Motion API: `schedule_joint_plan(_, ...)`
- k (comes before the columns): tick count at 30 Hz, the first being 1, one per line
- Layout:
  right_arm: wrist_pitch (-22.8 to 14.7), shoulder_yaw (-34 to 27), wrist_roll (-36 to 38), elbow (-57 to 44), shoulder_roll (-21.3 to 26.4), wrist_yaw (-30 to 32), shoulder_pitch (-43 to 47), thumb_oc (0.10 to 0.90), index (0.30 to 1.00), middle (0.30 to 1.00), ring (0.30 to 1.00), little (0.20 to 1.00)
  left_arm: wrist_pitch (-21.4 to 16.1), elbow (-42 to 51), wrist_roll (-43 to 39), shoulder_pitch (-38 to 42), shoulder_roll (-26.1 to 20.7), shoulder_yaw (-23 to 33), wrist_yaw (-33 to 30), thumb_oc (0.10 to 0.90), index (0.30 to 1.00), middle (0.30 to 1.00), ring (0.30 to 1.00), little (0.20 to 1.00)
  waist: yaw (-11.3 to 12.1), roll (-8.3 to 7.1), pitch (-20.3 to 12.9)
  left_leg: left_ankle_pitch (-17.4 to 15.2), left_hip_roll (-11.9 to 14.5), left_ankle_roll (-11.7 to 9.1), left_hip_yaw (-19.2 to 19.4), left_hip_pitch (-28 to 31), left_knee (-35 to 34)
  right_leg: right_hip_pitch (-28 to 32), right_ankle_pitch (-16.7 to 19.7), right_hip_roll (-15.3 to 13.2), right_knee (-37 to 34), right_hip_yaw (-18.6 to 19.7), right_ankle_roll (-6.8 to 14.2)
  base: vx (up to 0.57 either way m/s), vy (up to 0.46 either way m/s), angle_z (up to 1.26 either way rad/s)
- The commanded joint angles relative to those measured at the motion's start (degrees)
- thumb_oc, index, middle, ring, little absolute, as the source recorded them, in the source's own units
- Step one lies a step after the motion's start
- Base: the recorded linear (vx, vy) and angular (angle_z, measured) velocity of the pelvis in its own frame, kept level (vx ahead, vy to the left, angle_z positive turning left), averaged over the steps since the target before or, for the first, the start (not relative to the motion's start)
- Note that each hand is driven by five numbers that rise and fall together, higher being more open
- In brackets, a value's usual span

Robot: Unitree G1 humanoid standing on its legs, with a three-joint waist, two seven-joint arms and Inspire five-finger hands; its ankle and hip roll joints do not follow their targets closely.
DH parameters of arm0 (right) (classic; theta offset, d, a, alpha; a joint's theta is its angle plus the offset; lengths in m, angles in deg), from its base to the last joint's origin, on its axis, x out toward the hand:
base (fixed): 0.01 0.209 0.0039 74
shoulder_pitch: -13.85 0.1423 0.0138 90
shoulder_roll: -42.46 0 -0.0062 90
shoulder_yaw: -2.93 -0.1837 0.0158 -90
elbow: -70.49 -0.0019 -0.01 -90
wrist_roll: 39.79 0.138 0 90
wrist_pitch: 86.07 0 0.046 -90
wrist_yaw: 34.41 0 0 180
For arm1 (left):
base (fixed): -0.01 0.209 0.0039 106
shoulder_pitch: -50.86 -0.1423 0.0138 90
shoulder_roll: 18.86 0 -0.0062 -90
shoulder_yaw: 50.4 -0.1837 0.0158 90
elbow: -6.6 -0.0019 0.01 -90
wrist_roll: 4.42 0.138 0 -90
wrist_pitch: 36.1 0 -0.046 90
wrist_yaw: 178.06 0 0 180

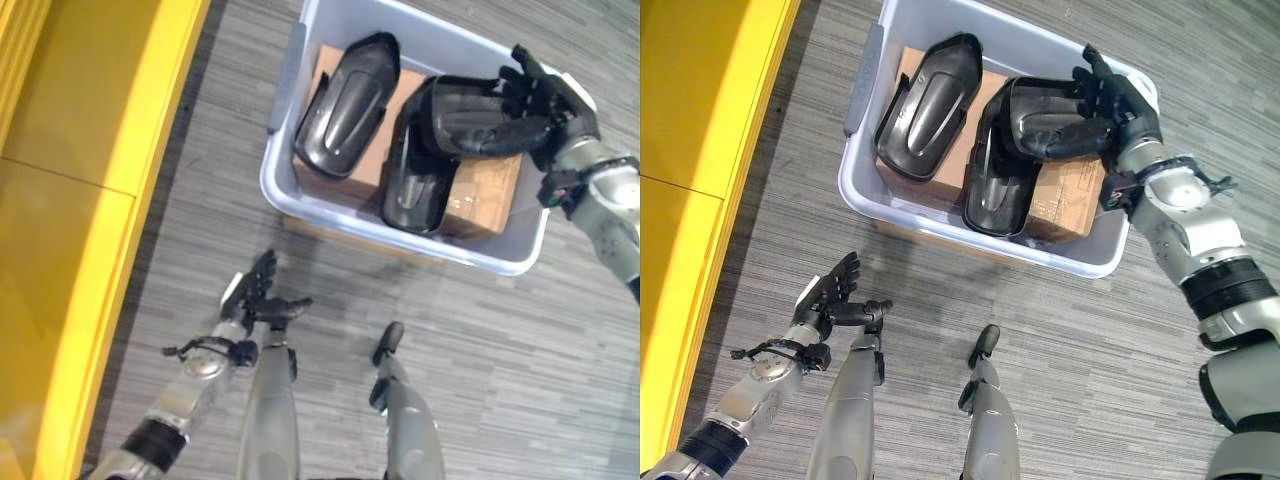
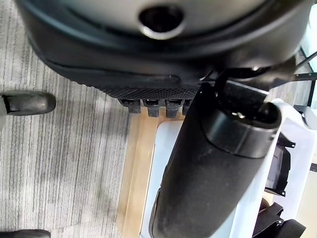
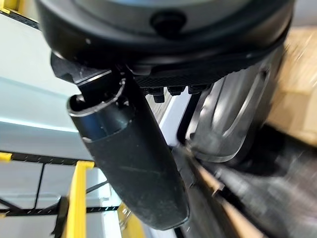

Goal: Move parts from the plastic box to the shelf.

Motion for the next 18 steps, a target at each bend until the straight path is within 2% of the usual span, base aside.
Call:
schedule_joint_plan(1, -4.4, -3.9, 2.3, -1.6, 2.5, 2.9, 7.3, 0.9, 1.0, 1.0, 1.0, 1.0, -2.5, 5.6, -1.2, -1.0, 0.5, 0.3, -0.5, 0.9, 1.0, 1.0, 1.0, 1.0, 1.7, 0.8, -3.0, 3.9, 1.0, -0.8, -0.9, 5.4, -8.8, 6.2, -3.3, -1.6, 6.1, 0.9, 4.4, 0.01, 0.017, 0.09)
schedule_joint_plan(3, -4.5, -4.2, 2.2, -2.1, 1.1, 3.4, 7.4, 0.9, 1.0, 1.0, 1.0, 1.0, -2.3, 5.7, -1.1, -0.9, 0.6, 0.3, -0.7, 0.9, 1.0, 1.0, 1.0, 1.0, 2.1, 0.63, -3.0, 3.8, 0.8, -0.7, -1.1, 5.1, -8.7, 6.2, -3.0, -1.5, 6.0, 0.7, 4.5, 0.01, 0.014, 0.09)
schedule_joint_plan(4, -4.7, -5.4, 0.5, -2.6, -1.7, 5.1, 6.9, 0.9, 1.0, 1.0, 1.0, 1.0, -2.0, 5.7, -0.9, -0.8, 1.0, 0.3, -1.1, 0.9, 1.0, 1.0, 1.0, 1.0, 2.7, 0.45, -2.6, 3.5, 0.7, -0.6, -1.3, 4.7, -8.3, 6.3, -2.7, -1.4, 6.0, 0.6, 4.6, 0.01, 0.009, 0.05)
schedule_joint_plan(6, -4.7, -6.2, 0.2, -1.4, -4.3, 6.8, 7.1, 0.9, 1.0, 1.0, 1.0, 1.0, -2.1, 5.7, -1.1, -0.5, 1.0, 0.5, -1.6, 0.9, 1.0, 1.0, 1.0, 1.0, 3.1, 0.42, -2.3, 3.4, 0.7, -0.4, -1.4, 4.5, -8.2, 6.3, -2.4, -1.4, 5.9, 0.5, 4.6, 0.0, 0.009, -0.02)
schedule_joint_plan(8, -4.5, -6.2, -0.5, -0.9, -5.5, 7.2, 7.6, 0.9, 1.0, 1.0, 1.0, 1.0, -2.0, 5.7, -1.2, -0.3, 1.0, 0.5, -1.8, 0.9, 1.0, 1.0, 1.0, 1.0, 3.3, 0.34, -2.2, 3.4, 0.7, -0.4, -1.4, 4.2, -8.2, 6.2, -2.2, -1.4, 5.9, 0.5, 4.6, 0.0, 0.008, 0.04)
schedule_joint_plan(9, -4.4, -6.8, -0.8, 0.7, -7.4, 8.6, 8.7, 0.9, 1.0, 1.0, 1.0, 1.0, -2.0, 5.7, -1.1, 0.0, 1.1, 0.7, -2.2, 0.9, 1.0, 1.0, 1.0, 1.0, 3.6, 0.29, -1.9, 3.3, 0.5, -0.3, -1.5, 3.9, -8.2, 6.2, -2.1, -1.3, 5.8, 0.4, 4.6, 0.01, 0.019, 0.13)
schedule_joint_plan(12, -4.2, -8.8, -2.2, 6.4, -9.3, 10.8, 10.6, 0.9, 1.0, 1.0, 1.0, 1.0, -2.0, 5.8, -1.5, -0.2, 1.4, 1.3, -2.9, 0.9, 1.0, 1.0, 1.0, 1.0, 4.1, 0.26, -1.7, 3.3, 0.3, -0.2, -1.7, 3.4, -8.2, 6.1, -1.9, -1.1, 5.7, 0.1, 4.5, 0.02, 0.023, 0.1)
schedule_joint_plan(14, -4.0, -8.9, -2.9, 8.3, -9.7, 11.0, 11.5, 0.9, 1.0, 1.0, 1.0, 1.0, -2.1, 5.9, -1.7, -0.4, 1.5, 1.6, -2.9, 0.9, 1.0, 1.0, 1.0, 1.0, 4.2, 0.22, -1.6, 3.3, 0.3, -0.2, -1.7, 3.4, -8.2, 6.1, -1.9, -1.0, 5.6, 0.1, 4.5, 0.01, 0.022, 0.05)
schedule_joint_plan(15, -3.4, -10.0, -4.3, 13.3, -10.6, 12.4, 13.4, 0.9, 1.0, 1.0, 1.0, 1.0, -2.1, 5.8, -1.8, -0.5, 1.7, 1.7, -3.2, 0.9, 1.0, 1.0, 1.0, 1.0, 4.4, 0.14, -1.3, 3.2, 0.2, -0.1, -1.8, 3.1, -8.2, 6.0, -1.8, -0.9, 5.6, 0.0, 4.5, 0.01, 0.019, 0.07)
schedule_joint_plan(18, -2.7, -10.4, -5.8, 18.6, -11.5, 13.3, 15.8, 0.9, 1.0, 1.0, 1.0, 1.0, -2.2, 5.5, -1.8, -0.4, 2.1, 1.9, -3.6, 0.9, 1.0, 1.0, 1.0, 1.0, 4.6, 0.11, -1.0, 3.1, 0.2, -0.1, -1.8, 2.9, -8.2, 5.7, -1.7, -0.7, 5.7, 0.2, 4.4, 0.01, 0.03, 0.08)
